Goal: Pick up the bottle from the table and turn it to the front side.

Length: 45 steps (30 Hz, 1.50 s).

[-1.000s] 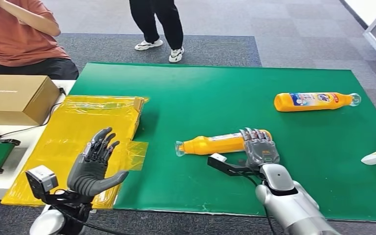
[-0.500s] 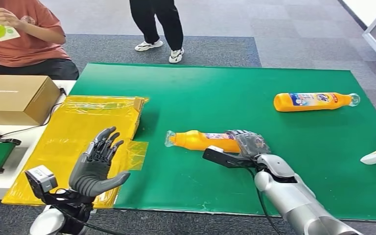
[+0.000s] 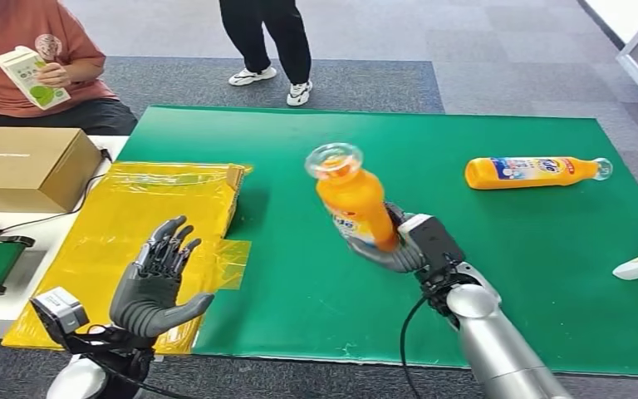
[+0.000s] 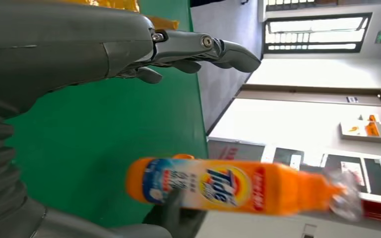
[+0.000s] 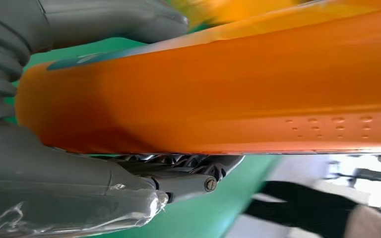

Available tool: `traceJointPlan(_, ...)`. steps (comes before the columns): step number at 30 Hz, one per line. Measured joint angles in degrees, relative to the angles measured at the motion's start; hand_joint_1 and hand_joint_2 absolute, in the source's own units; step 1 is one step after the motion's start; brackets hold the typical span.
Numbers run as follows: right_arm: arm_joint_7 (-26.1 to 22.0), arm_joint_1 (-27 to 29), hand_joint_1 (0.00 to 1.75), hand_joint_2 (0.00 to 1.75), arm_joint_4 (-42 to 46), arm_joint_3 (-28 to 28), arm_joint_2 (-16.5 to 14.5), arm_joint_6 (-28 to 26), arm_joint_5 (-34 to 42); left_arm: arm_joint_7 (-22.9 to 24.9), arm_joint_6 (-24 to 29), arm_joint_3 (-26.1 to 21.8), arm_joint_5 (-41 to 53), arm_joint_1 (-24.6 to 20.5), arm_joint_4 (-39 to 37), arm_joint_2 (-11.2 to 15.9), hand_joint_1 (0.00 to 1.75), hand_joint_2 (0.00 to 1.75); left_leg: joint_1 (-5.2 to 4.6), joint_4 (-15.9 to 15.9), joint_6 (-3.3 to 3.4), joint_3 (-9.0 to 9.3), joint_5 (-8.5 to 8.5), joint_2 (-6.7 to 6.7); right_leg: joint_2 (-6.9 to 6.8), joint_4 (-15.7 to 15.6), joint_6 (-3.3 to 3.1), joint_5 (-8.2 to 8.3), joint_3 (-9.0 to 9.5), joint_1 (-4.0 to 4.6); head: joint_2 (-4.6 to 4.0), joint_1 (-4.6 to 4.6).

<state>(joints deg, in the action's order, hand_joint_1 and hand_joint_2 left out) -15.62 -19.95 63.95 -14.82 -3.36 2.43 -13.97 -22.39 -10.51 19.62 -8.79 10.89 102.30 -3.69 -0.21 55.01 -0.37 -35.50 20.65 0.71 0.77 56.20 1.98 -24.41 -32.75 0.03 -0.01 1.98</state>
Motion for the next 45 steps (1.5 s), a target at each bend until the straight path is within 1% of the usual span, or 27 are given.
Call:
traceJointPlan(2,-1.1,1.3,1.75,1.75,3.2,-0.1,-0.3,-0.7,0.9,-0.1,0.5,0.0,-0.1,-0.3,0.0,0.0,0.00,1.75,0.00,0.0,0.00,-0.01,0.00,0.00,0.00,0.0,-0.01,-0.01,0.00,0.00,0.01,-0.01)
traceJointPlan(4,-1.9,2.6,1.75,1.75,5.8,-0.9,-0.6,-3.2,-2.5,0.7,0.2,-0.1,-0.7,-0.9,0.0,0.1,0.00,1.75,0.00,0.0,-0.01,-0.02,0.00,0.00,0.00,0.0,-0.01,-0.01,-0.01,0.00,0.01,0.00)
traceJointPlan(8,-2.6,4.1,1.75,1.75,8.4,-4.5,-1.6,-8.2,-10.1,4.1,-0.2,-0.1,-1.5,-3.7,-0.6,0.1,0.00,1.75,0.00,0.0,-0.01,-0.01,-0.01,0.00,0.00,0.0,-0.01,-0.01,-0.02,0.01,0.00,0.00)
traceJointPlan(11,-3.1,4.7,1.75,1.75,8.7,-7.7,-2.3,-11.1,-14.3,6.1,-0.3,-0.1,-1.6,-6.3,-1.6,0.1,0.00,1.75,0.01,0.0,-0.01,-0.01,-0.03,0.00,0.00,0.0,-0.01,0.01,-0.02,0.01,0.01,0.01)
traceJointPlan(15,-2.8,4.8,1.75,1.75,8.5,-12.0,-2.9,-14.4,-19.7,7.7,-2.0,0.5,-2.5,-9.7,-2.9,0.3,0.00,1.75,0.01,0.0,-0.01,-0.01,-0.05,0.00,0.00,0.0,0.00,0.02,-0.02,0.01,0.01,0.00)
traceJointPlan(18,-2.2,4.3,1.75,1.75,6.8,-15.0,-3.4,-18.7,-25.3,9.1,-3.7,2.3,-2.4,-12.3,-3.8,0.6,0.00,1.75,0.00,0.0,-0.01,-0.02,-0.05,0.00,0.00,0.0,0.01,0.02,-0.02,0.00,0.00,0.01)
traceJointPlan(20,-2.1,3.7,1.75,1.75,4.6,-16.7,-3.9,-20.9,-27.4,10.1,-4.4,4.3,-1.7,-14.1,-4.3,0.9,0.00,1.75,0.00,0.0,-0.01,-0.03,-0.05,0.00,0.00,0.0,0.01,0.02,-0.02,0.00,0.00,0.01)
traceJointPlan(24,-2.5,2.8,1.75,1.75,0.8,-19.1,-5.0,-21.6,-27.9,11.4,-5.0,8.2,-0.2,-16.8,-5.3,1.5,0.00,1.75,0.00,0.0,-0.01,-0.03,-0.05,0.00,0.00,0.0,0.01,0.02,-0.04,0.00,0.01,0.01)
traceJointPlan(29,-2.5,1.2,1.75,1.75,-3.4,-20.6,-5.5,-21.8,-28.2,13.7,-6.6,12.3,1.2,-20.2,-7.6,2.7,0.00,1.75,0.00,0.0,-0.02,-0.03,-0.05,0.00,0.00,0.0,0.00,0.03,-0.03,0.00,0.01,0.00)
traceJointPlan(37,-3.0,-0.3,1.75,1.75,-8.6,-21.7,-5.5,-22.9,-28.5,14.8,-8.1,16.7,1.3,-25.5,-12.6,5.8,0.00,1.75,0.00,0.0,-0.02,-0.06,-0.08,0.01,0.00,0.0,0.00,0.03,-0.02,0.01,0.00,0.01)
traceJointPlan(45,-2.3,-0.9,1.75,1.75,-11.3,-22.1,-5.5,-24.3,-30.0,17.5,-9.6,20.7,4.4,-30.1,-14.6,9.5,0.00,1.75,0.00,0.0,-0.02,-0.07,-0.08,0.01,-0.01,0.0,0.00,0.04,-0.03,0.01,0.00,0.02)
